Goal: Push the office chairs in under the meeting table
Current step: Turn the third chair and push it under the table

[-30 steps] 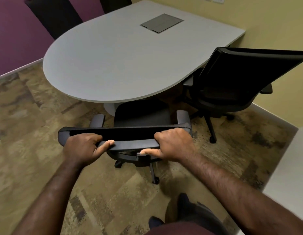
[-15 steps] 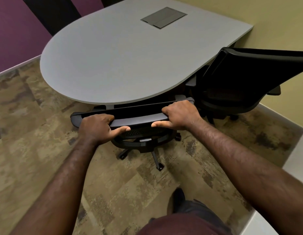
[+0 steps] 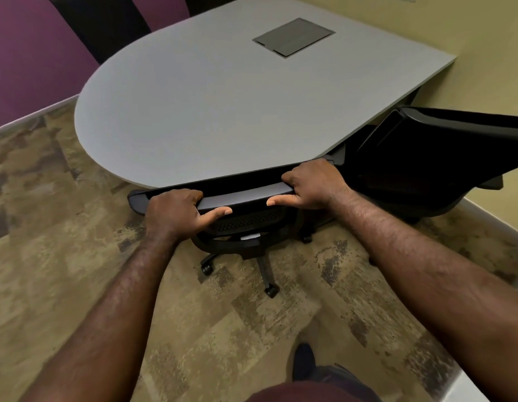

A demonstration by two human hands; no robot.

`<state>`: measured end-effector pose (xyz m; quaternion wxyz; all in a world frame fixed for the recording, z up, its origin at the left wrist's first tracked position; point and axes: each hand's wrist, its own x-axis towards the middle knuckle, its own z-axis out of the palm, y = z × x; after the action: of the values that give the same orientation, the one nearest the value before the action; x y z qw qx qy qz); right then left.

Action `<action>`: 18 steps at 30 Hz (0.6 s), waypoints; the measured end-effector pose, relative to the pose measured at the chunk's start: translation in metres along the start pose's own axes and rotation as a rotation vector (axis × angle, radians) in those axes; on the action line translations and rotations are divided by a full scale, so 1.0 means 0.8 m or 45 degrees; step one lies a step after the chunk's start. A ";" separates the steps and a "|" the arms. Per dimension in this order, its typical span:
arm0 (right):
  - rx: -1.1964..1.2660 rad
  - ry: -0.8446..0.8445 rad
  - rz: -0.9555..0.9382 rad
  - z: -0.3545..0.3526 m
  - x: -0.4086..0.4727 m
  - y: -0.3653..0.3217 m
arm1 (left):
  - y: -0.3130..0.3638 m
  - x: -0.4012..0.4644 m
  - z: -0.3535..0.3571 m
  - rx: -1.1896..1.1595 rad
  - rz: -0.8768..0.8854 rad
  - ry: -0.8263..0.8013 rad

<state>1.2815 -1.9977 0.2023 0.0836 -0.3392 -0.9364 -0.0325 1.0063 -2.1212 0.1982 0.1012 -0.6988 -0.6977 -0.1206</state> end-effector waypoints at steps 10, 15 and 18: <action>-0.024 0.038 -0.086 0.012 0.051 0.035 | -0.013 0.041 0.017 0.039 -0.037 0.036; -0.016 0.050 -0.089 0.016 0.066 0.039 | -0.022 0.055 0.018 0.047 -0.014 0.040; -0.025 0.087 -0.079 0.018 0.074 0.041 | -0.029 0.063 0.022 0.055 -0.014 0.036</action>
<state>1.2559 -1.9340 0.1989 0.1114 -0.3095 -0.9427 -0.0557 0.9835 -2.0679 0.1968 0.1253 -0.6910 -0.7024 -0.1160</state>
